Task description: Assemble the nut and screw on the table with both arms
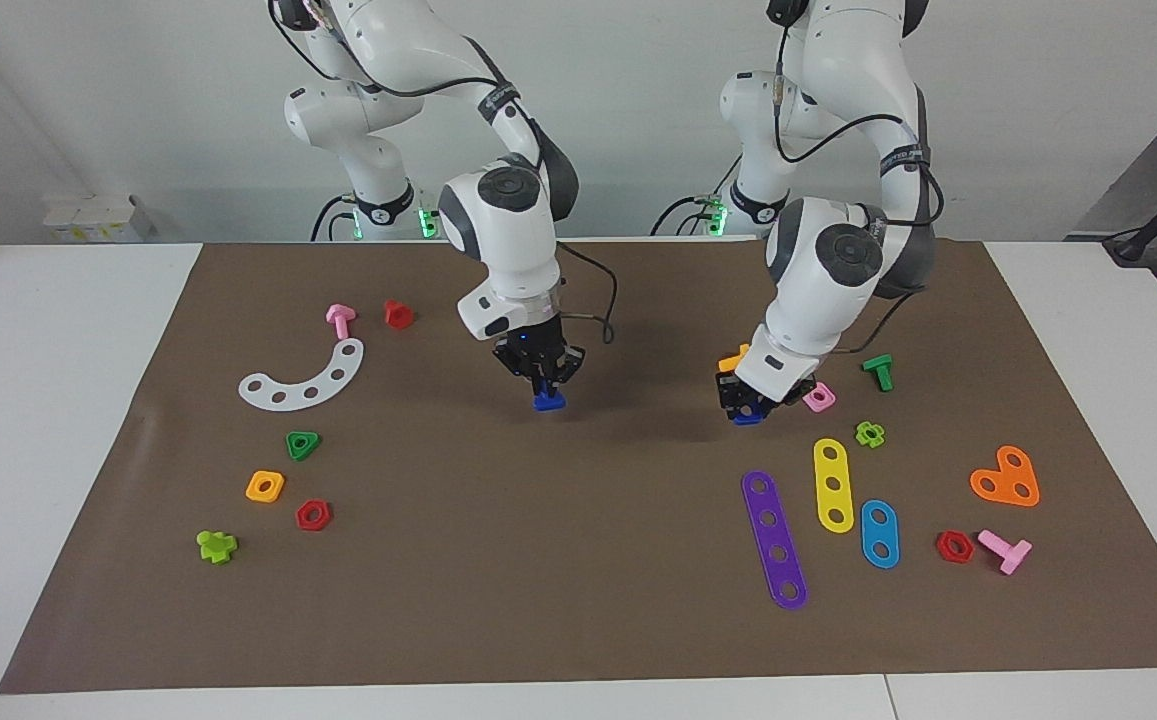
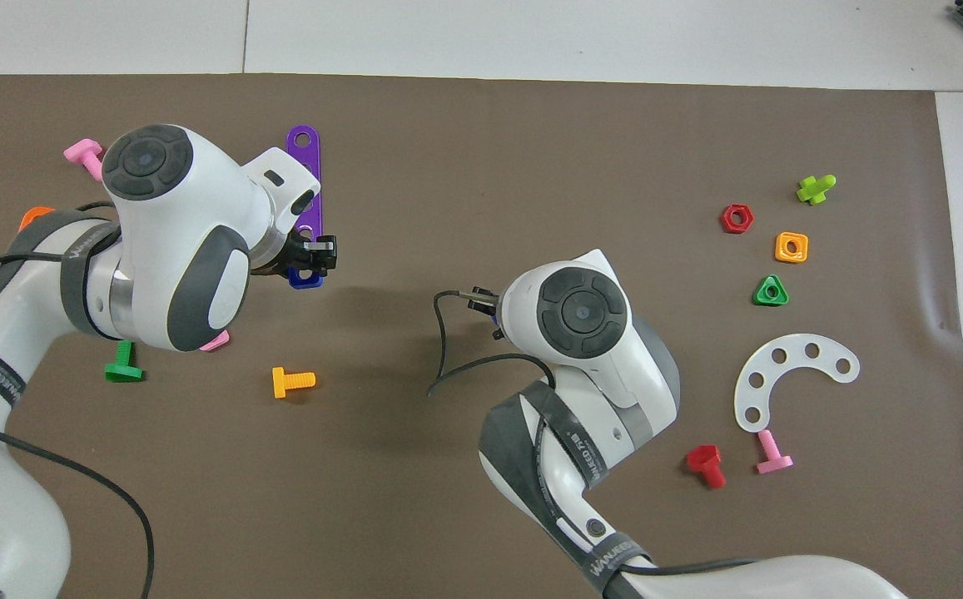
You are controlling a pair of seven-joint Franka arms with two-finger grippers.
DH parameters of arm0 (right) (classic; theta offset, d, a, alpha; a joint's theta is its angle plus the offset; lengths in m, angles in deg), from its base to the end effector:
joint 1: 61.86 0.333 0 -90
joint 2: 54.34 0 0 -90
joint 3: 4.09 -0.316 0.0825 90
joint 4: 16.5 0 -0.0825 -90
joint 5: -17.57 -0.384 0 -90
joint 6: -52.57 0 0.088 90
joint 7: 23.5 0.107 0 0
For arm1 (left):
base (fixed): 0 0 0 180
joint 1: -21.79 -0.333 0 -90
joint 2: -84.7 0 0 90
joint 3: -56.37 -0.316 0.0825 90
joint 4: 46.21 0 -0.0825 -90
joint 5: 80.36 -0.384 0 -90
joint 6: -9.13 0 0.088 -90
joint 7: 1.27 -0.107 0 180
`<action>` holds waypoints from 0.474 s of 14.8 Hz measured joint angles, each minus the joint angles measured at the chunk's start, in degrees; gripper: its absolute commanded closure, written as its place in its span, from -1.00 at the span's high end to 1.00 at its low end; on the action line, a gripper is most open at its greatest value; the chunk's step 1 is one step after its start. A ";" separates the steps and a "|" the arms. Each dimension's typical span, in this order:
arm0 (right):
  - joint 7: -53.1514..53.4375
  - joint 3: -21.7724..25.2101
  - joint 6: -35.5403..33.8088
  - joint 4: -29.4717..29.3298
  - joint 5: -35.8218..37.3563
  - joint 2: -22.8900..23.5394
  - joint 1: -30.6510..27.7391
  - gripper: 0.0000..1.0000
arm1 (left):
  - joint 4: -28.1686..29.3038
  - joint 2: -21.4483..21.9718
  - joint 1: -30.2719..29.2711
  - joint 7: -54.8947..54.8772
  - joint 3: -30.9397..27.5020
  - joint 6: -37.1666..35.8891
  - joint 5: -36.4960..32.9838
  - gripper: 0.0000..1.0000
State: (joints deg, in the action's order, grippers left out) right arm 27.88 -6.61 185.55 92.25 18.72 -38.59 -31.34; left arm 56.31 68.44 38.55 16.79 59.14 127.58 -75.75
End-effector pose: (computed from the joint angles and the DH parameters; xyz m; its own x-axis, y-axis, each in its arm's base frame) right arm 0.5301 0.3426 0.3725 0.9463 -0.3088 0.0958 -0.2980 -0.9479 -0.1126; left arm 0.5944 -0.2131 0.3936 0.9994 0.0135 -0.0330 0.0160 -0.9969 0.0775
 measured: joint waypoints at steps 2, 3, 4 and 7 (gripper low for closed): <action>0.07 0.02 0.01 -0.01 0.55 1.19 0.80 -1.00 | -0.65 -0.37 0.93 1.23 0.01 0.00 0.91 -1.00; 0.18 0.02 0.20 -0.02 0.88 1.88 1.21 -1.00 | -0.94 -0.55 1.24 1.75 0.04 0.00 1.06 -1.00; 0.37 0.02 0.48 -0.03 1.14 2.46 1.53 -1.00 | -1.07 -0.65 1.45 2.14 0.03 0.00 1.09 -1.00; 0.52 0.03 0.58 -0.06 2.15 3.67 2.25 -0.28 | -1.26 -0.82 1.65 2.39 0.03 0.00 1.15 -1.00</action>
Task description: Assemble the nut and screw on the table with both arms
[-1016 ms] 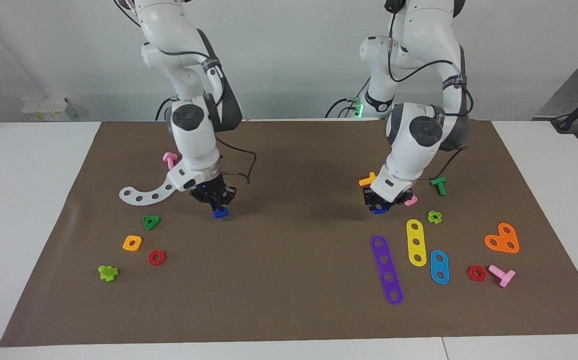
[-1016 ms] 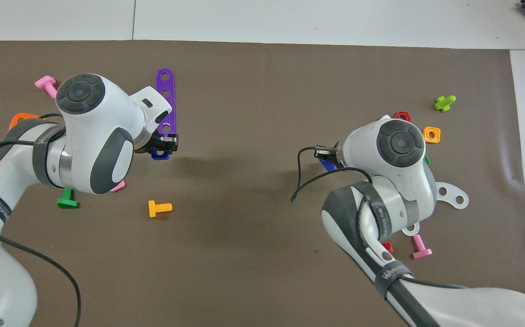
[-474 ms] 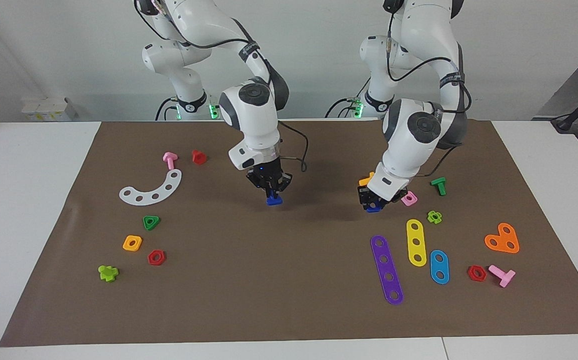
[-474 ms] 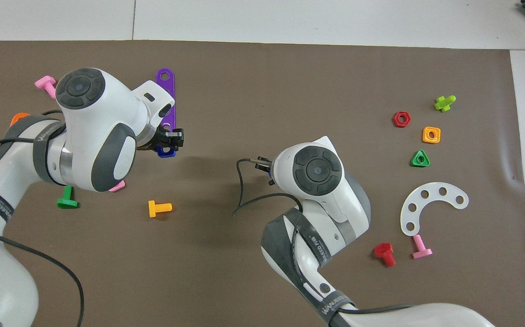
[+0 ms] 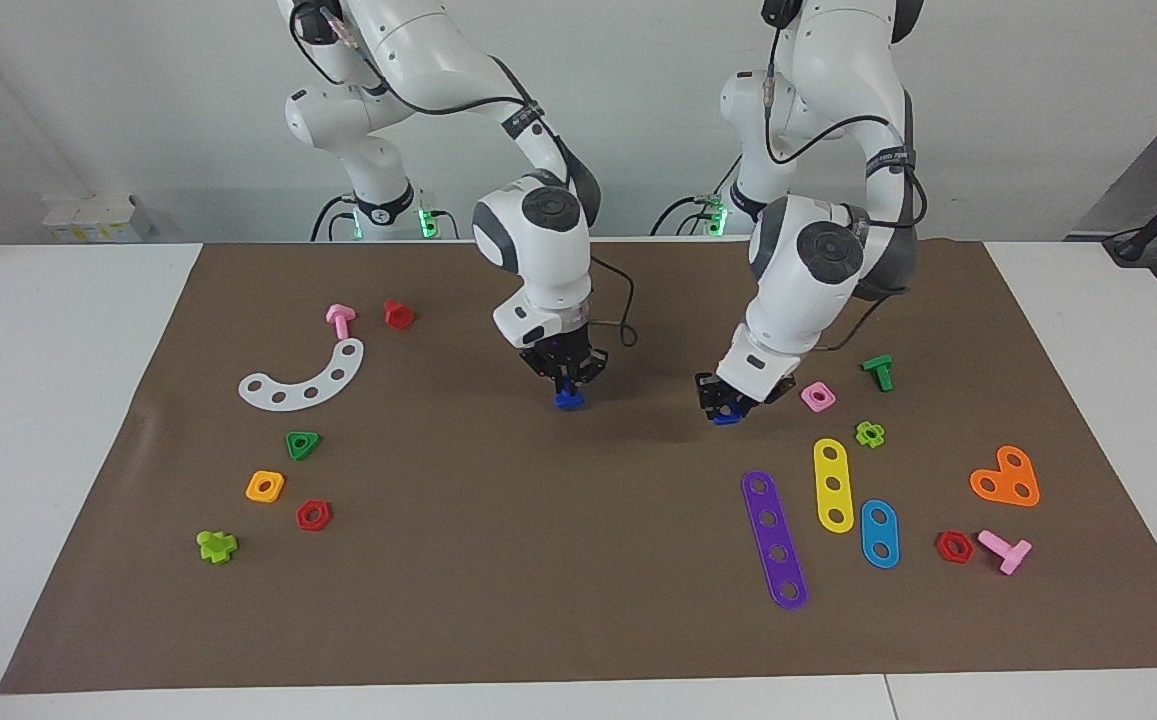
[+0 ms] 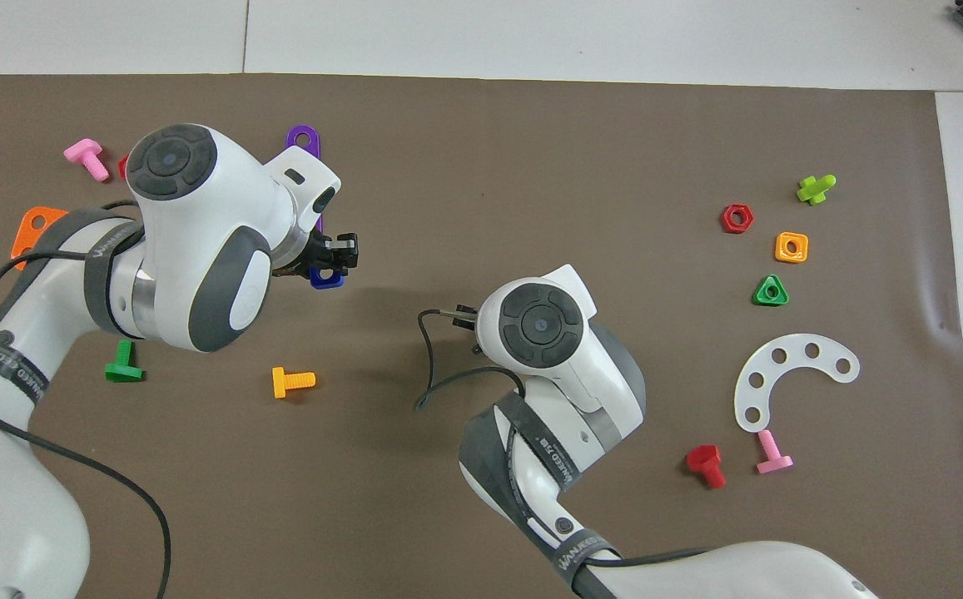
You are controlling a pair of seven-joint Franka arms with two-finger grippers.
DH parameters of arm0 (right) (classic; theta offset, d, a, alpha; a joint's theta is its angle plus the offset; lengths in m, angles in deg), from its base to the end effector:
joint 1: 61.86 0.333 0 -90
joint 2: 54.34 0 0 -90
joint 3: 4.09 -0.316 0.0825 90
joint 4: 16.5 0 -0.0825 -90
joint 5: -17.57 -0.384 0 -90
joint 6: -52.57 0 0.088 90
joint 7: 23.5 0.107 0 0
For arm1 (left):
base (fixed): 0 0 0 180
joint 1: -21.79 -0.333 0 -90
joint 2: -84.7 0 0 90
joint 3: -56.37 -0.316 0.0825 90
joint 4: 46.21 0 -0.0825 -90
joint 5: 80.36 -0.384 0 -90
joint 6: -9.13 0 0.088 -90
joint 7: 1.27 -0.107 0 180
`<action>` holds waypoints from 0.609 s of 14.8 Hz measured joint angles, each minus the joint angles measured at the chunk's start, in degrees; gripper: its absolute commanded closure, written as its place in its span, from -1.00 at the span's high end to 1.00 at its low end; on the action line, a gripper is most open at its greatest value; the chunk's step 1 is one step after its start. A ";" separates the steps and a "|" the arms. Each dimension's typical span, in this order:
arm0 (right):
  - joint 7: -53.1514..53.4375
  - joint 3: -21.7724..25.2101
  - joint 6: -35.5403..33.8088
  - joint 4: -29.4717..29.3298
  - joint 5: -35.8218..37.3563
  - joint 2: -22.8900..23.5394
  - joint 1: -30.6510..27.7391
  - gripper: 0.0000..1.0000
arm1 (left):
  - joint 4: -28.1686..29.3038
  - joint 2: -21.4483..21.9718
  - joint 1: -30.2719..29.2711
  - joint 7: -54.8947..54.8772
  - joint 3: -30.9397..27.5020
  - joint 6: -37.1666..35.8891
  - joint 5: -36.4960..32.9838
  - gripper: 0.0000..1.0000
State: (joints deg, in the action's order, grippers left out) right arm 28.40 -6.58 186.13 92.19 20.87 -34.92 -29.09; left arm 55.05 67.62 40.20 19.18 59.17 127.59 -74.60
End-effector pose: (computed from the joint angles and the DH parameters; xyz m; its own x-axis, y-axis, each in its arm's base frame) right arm 0.5189 0.3638 0.3335 0.9635 -0.2545 0.0829 -0.2505 -0.9665 -0.0557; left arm 0.5929 -0.2333 0.3949 0.9987 0.0350 -0.0362 0.0383 -0.9946 0.0960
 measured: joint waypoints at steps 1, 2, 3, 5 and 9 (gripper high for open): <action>0.05 0.00 0.00 0.00 0.33 0.20 0.06 0.27 | -0.06 -0.03 0.09 0.05 0.00 0.00 0.04 -1.00; 0.05 0.04 0.00 -0.01 0.57 0.27 0.05 0.76 | -0.19 -0.06 0.15 0.33 0.00 0.03 0.06 -1.00; 0.05 0.15 0.00 -0.14 0.82 0.26 -0.03 0.94 | -0.60 -0.11 0.19 0.96 0.00 0.03 0.06 -1.00; 0.05 0.49 0.00 -0.62 1.01 0.19 -0.29 0.96 | -1.61 -0.36 0.34 1.96 0.01 0.03 0.40 -1.00; -1.50 0.84 -1.62 -1.11 1.36 -2.81 -3.78 0.97 | -2.63 -1.03 3.11 6.63 0.05 1.02 1.15 -1.00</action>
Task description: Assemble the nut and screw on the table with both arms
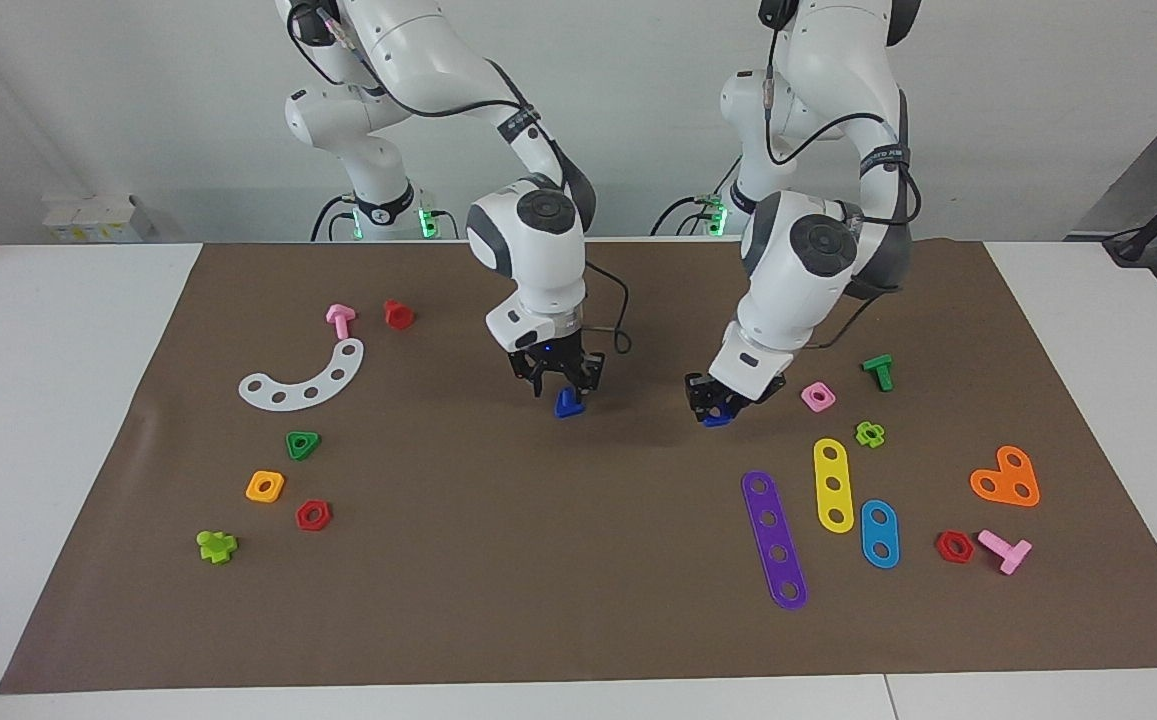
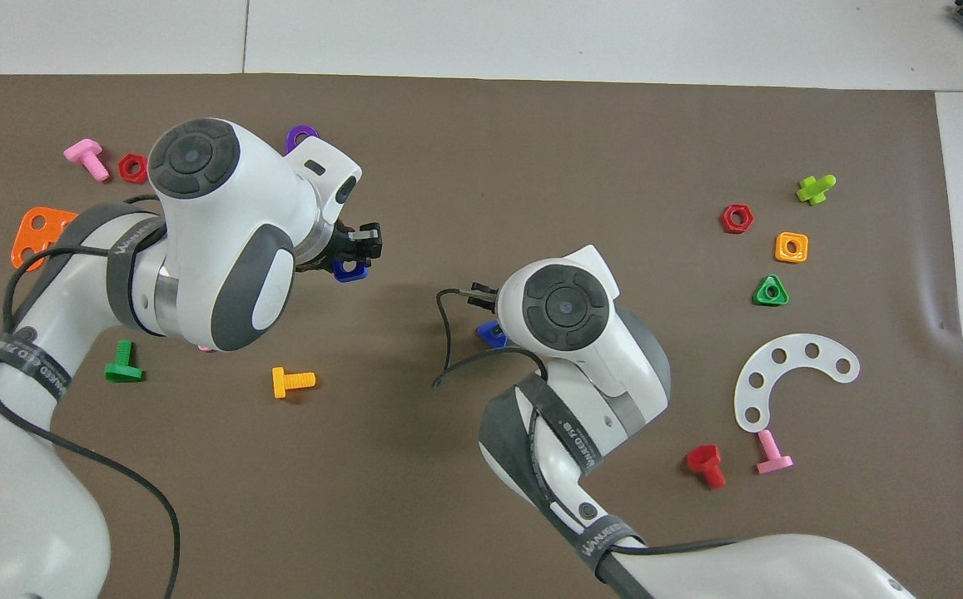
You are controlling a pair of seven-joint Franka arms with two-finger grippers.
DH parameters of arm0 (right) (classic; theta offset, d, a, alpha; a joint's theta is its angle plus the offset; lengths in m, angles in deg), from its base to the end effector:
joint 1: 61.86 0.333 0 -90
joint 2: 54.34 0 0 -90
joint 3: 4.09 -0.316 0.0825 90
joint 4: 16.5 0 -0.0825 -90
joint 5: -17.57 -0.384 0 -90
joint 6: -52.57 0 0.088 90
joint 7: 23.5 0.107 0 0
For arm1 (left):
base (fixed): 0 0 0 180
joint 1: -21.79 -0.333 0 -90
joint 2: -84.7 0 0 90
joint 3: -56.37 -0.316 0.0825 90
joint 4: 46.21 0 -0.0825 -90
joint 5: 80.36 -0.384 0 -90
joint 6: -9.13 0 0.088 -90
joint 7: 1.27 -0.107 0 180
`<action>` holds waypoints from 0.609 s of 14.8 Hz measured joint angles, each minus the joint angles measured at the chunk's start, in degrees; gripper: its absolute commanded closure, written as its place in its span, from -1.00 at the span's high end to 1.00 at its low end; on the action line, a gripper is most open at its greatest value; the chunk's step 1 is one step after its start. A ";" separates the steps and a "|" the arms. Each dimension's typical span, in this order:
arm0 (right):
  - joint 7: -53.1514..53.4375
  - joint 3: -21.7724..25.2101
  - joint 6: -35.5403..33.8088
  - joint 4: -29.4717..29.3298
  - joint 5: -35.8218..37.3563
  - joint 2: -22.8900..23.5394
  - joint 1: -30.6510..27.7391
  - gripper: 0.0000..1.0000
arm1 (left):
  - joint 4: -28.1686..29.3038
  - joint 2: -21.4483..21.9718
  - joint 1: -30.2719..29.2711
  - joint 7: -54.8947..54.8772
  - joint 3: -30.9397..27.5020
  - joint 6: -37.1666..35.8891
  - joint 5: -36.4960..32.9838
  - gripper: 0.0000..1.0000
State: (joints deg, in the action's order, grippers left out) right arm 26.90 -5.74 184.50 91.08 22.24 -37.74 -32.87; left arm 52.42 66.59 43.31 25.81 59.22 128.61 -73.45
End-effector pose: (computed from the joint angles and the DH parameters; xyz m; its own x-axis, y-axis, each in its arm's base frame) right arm 0.5478 0.3213 0.3707 0.9470 -0.2935 0.1307 -0.2872 -0.9556 -0.0652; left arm 0.5906 -0.2711 0.4066 0.9943 0.1057 -0.0167 0.1070 -0.9858 0.1294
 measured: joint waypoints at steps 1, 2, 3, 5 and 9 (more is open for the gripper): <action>-1.64 0.00 -1.48 0.00 0.00 -1.53 -1.60 0.97 | -0.08 -0.17 1.08 1.43 0.01 0.16 0.01 -1.00; -3.41 0.02 -2.95 0.02 0.00 -3.26 -3.47 0.97 | -0.09 -0.28 2.31 2.96 0.00 0.21 0.01 -1.00; -5.35 0.03 -4.67 0.04 -0.01 -5.09 -5.45 0.97 | -0.13 -0.43 3.67 4.59 -0.02 0.24 0.01 -1.00; -9.28 0.07 -8.23 0.09 -0.31 -8.96 -9.55 0.97 | -0.82 -1.22 6.48 7.80 -0.01 0.40 0.01 -1.00; -16.34 0.27 -13.32 -0.38 -1.67 -15.97 -18.22 1.00 | -3.43 -3.96 11.31 12.45 -0.05 0.57 0.01 -1.00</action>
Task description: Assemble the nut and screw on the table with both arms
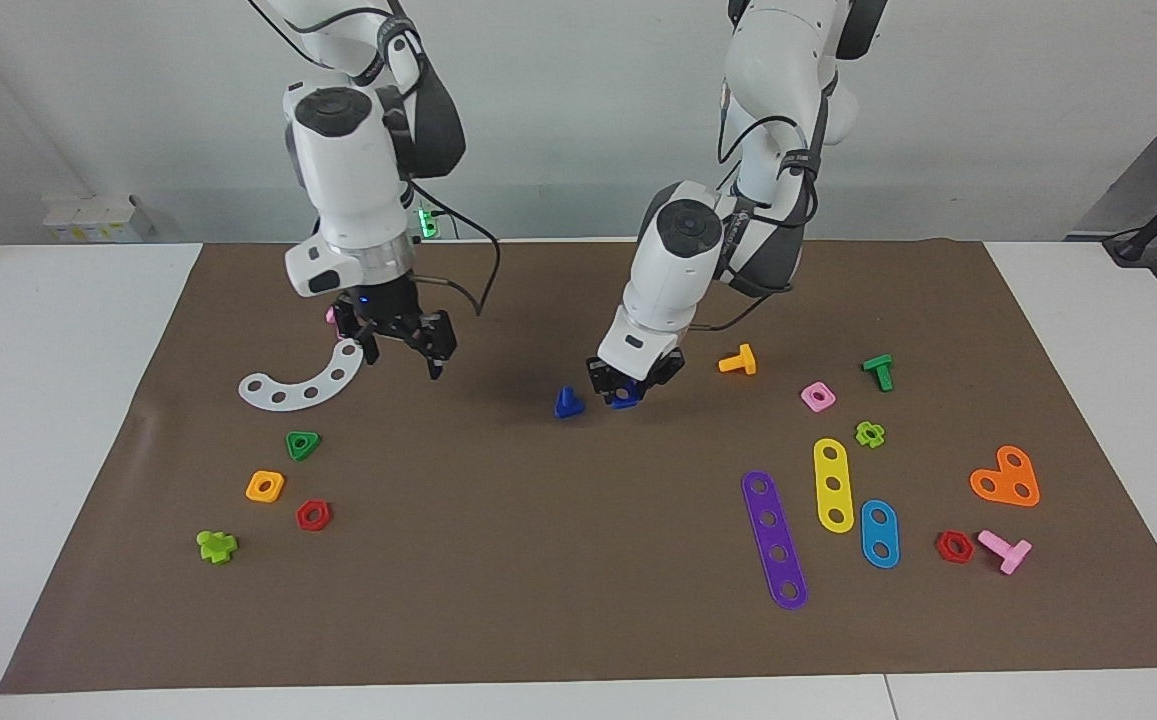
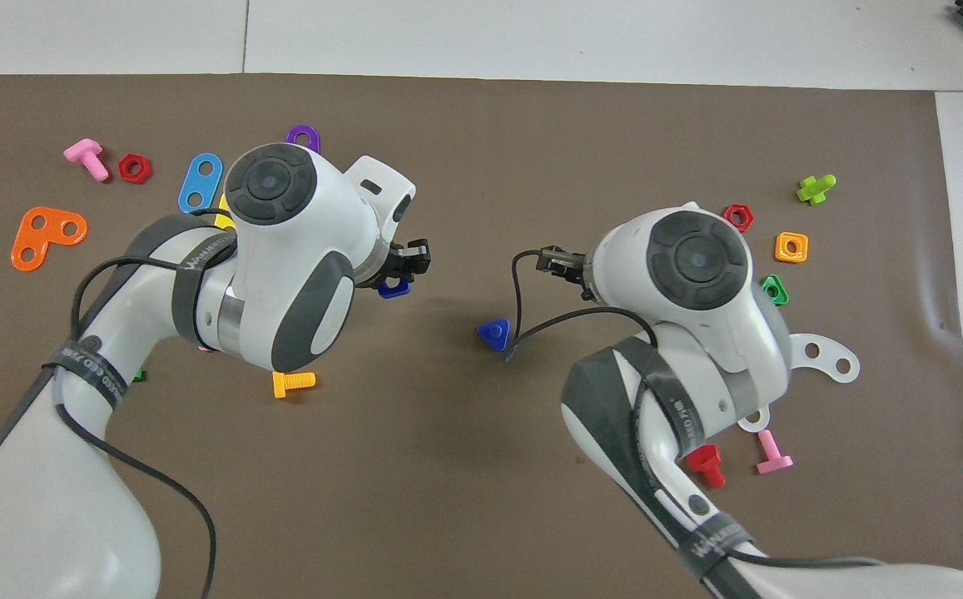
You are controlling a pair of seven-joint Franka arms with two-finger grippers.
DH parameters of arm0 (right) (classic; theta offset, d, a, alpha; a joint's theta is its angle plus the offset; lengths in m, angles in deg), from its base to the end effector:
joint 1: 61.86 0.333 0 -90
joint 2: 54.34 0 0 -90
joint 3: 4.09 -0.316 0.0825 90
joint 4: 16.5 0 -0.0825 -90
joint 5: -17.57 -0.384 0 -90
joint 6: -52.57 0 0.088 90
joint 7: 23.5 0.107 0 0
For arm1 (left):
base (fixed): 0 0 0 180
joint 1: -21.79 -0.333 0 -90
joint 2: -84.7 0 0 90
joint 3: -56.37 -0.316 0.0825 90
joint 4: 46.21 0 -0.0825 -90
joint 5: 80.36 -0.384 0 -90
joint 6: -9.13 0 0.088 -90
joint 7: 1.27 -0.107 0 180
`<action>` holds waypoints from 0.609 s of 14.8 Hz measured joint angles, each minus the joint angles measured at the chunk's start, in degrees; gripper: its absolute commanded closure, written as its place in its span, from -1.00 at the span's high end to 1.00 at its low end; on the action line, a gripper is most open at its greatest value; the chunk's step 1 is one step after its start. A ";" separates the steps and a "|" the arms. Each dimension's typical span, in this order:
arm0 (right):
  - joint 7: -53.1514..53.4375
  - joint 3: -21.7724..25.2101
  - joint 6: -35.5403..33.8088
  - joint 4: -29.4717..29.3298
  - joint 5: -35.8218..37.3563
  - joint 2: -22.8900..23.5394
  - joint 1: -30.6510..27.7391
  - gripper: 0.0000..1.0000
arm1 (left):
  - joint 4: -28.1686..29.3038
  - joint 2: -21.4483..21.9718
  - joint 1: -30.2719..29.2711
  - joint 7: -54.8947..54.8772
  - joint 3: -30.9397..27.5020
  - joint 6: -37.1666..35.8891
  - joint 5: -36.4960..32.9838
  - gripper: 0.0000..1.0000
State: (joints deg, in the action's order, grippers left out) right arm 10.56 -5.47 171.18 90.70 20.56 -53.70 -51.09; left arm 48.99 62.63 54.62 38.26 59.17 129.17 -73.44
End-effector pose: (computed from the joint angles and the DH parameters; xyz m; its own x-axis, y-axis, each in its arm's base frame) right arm 0.5708 0.1201 0.5203 0.9176 -0.3534 0.1820 -0.3478 -0.9354 -0.0634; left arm 0.5412 -0.3908 0.3903 0.9909 0.1268 -0.0455 0.1315 -0.9834 0.1249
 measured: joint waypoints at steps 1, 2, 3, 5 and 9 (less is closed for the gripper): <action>-1.45 0.07 -1.47 -0.69 -0.05 -1.18 -1.92 1.00 | -0.43 -0.71 1.16 0.96 -0.02 0.34 0.00 -1.00; -3.08 0.15 -3.41 -1.90 -0.10 -2.01 -3.57 1.00 | -0.70 -1.48 2.26 1.99 -0.04 0.90 0.00 -1.00; -4.75 0.22 -5.56 -3.59 -0.13 -2.46 -4.97 1.00 | -0.90 -2.20 3.15 2.80 -0.05 1.59 0.00 -1.00; -8.11 0.27 -9.75 -7.71 -0.18 -2.59 -7.17 1.00 | -1.18 -3.35 4.43 3.63 -0.07 2.27 0.00 -1.00; -12.51 0.27 -18.54 -15.11 -0.29 -2.42 -8.75 1.00 | -1.28 -3.72 5.18 4.80 -0.08 2.43 0.00 -1.00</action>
State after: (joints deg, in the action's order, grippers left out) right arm -1.95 -5.20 152.64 75.59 20.27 -56.12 -59.84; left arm 47.72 58.90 59.80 43.07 59.09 131.60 -73.44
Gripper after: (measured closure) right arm 0.000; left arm 0.533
